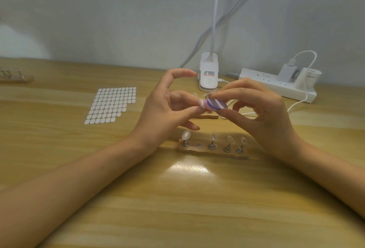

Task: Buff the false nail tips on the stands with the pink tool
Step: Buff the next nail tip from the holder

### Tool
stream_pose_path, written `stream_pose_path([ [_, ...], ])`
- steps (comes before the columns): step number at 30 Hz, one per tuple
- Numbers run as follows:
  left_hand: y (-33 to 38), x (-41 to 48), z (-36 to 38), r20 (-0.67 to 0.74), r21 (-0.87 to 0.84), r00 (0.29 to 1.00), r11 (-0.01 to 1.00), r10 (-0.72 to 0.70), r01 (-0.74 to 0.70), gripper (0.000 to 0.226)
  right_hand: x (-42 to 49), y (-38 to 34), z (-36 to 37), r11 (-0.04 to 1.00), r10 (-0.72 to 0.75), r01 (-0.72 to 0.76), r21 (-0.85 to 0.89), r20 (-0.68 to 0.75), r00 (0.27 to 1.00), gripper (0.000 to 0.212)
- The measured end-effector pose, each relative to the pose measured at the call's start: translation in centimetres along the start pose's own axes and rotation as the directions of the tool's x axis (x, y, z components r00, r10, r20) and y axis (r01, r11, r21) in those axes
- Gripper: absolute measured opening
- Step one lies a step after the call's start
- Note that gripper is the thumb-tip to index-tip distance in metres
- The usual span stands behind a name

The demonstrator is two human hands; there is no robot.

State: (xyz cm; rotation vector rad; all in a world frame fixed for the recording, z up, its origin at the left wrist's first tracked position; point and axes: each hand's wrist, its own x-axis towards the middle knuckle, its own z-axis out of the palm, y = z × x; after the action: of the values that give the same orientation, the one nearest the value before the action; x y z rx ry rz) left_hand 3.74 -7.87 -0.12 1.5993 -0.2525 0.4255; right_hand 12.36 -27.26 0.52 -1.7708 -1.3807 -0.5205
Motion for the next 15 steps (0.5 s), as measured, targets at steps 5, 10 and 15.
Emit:
stream_pose_path([
  [5,0.02,0.07,0.07,-0.001,0.057,1.000,0.998,-0.007,0.007,0.065,-0.09,-0.15,0.02,1.000,-0.023,0.023,-0.007,-0.011,1.000,0.029],
  [10,0.06,-0.06,0.16,0.010,0.077,1.000,0.997,-0.005,0.004,0.057,0.07,0.04,-0.31,0.996,-0.072,0.073,-0.047,0.021,0.997,0.030],
  [15,0.17,-0.22,0.38,0.010,0.103,1.000,0.994,-0.021,0.020,0.058,0.04,-0.26,0.24,0.994,-0.112,0.112,-0.019,0.001,0.994,0.030],
])
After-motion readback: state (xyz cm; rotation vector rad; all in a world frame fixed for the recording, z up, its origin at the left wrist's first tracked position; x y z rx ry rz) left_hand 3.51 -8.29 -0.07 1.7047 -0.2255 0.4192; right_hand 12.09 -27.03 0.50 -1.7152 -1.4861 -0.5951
